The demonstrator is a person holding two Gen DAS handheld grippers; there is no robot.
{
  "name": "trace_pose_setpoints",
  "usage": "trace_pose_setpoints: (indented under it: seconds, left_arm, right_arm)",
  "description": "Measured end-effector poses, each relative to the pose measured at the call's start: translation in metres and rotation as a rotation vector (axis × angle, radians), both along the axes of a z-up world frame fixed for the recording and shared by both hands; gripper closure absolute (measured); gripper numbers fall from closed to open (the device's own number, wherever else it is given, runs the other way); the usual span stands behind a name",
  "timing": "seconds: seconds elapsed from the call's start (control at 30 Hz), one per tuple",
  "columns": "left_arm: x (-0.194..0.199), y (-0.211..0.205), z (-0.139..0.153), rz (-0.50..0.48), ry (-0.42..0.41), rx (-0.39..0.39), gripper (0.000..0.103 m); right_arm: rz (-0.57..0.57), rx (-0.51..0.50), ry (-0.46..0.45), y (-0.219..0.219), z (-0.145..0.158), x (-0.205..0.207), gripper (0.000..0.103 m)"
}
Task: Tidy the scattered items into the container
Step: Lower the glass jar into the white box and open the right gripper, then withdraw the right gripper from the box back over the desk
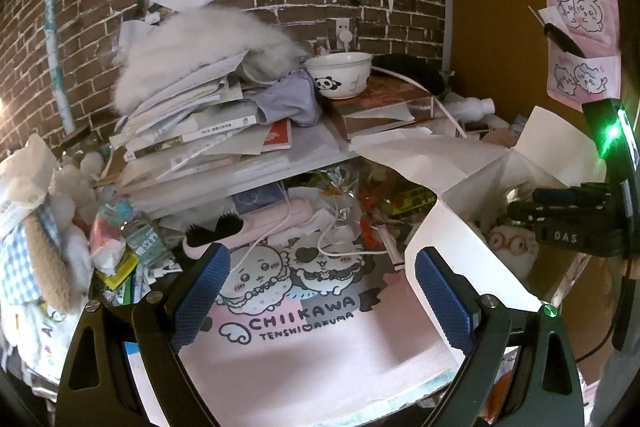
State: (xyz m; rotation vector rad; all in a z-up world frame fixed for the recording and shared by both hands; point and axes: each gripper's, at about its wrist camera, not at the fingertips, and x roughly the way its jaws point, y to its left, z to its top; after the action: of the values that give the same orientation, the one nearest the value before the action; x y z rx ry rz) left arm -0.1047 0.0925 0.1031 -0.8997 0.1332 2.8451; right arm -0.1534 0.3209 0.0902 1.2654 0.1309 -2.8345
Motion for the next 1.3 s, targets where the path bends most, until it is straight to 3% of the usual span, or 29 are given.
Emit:
trace_pose_setpoints:
  seconds: [0.37, 0.6, 0.73, 0.9, 1.0, 1.3]
  left_arm:
    - [0.001, -0.002, -0.001, 0.004, -0.002, 0.004, 0.010]
    - [0.008, -0.016, -0.002, 0.044, 0.003, -0.005, 0.010]
    - [0.015, -0.032, -0.005, 0.081, 0.001, -0.005, 0.010]
    - [0.023, -0.055, -0.008, 0.136, -0.005, 0.003, 0.010]
    - [0.029, -0.068, -0.010, 0.168, -0.004, 0.004, 0.010]
    - [0.043, -0.094, -0.020, 0.233, -0.016, 0.000, 0.010]
  right_arm:
    - [0.003, 0.055, 0.070, -0.016, 0.010, 0.011, 0.058]
    - [0.037, 0.085, 0.134, -0.048, 0.016, 0.025, 0.058]
    - [0.069, 0.072, 0.180, -0.072, 0.021, 0.035, 0.046]
    - [0.113, 0.044, 0.207, -0.101, 0.021, 0.044, 0.043]
    - [0.137, 0.022, 0.220, -0.119, 0.018, 0.051, 0.032]
    - [0.205, -0.070, 0.226, -0.162, -0.003, 0.068, 0.019]
